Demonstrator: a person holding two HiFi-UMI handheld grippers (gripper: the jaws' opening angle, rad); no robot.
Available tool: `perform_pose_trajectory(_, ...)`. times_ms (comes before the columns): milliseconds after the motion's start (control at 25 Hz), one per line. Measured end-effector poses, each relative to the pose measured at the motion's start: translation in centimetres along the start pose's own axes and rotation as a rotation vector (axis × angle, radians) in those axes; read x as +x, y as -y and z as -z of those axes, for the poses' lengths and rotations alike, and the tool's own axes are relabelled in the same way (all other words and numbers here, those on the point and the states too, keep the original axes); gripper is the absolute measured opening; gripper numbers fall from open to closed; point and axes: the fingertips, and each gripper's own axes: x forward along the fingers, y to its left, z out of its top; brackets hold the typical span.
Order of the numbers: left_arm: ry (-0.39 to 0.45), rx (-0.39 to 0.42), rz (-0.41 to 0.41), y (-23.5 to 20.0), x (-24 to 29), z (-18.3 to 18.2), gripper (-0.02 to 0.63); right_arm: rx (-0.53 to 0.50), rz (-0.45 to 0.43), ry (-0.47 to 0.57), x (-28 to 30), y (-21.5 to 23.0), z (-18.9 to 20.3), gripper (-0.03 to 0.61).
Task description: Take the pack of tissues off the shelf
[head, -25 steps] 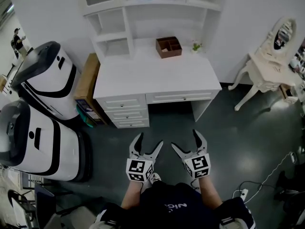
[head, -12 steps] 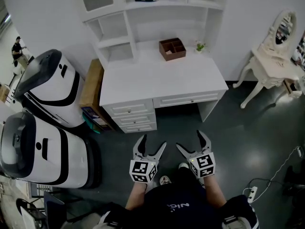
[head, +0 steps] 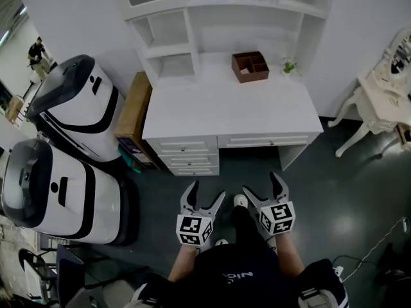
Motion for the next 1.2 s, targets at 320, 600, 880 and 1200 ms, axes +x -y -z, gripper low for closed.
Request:
perform_pose_trajectory(320,-0.018,-0.014,-0.108,-4.5,6.0,-1.5,0.376,-0.052,-0.058,-0.012,8.3,4.6,-2.5,0.448)
perform_pose_trajectory(600,-0.009,-0.033,-0.195,-7.9,13.0,-4.8,0.376,-0.072,-0.134,-0.007,16.2,9.5,-6.2,0.446)
perform_pose_trajectory(880,0.000,-0.034,-0.228,-8.9,19.8,-6.7,0.376,-0.102,-0.184,0.003,21.6,13.9,-9.1,0.448)
perform_pose_trajectory(1200,0.016,-0.042,-0.231,-9.5,26.2,-8.5,0.376,-0.132,-0.225,-0.001,25.4,17.3,-11.1,0.446)
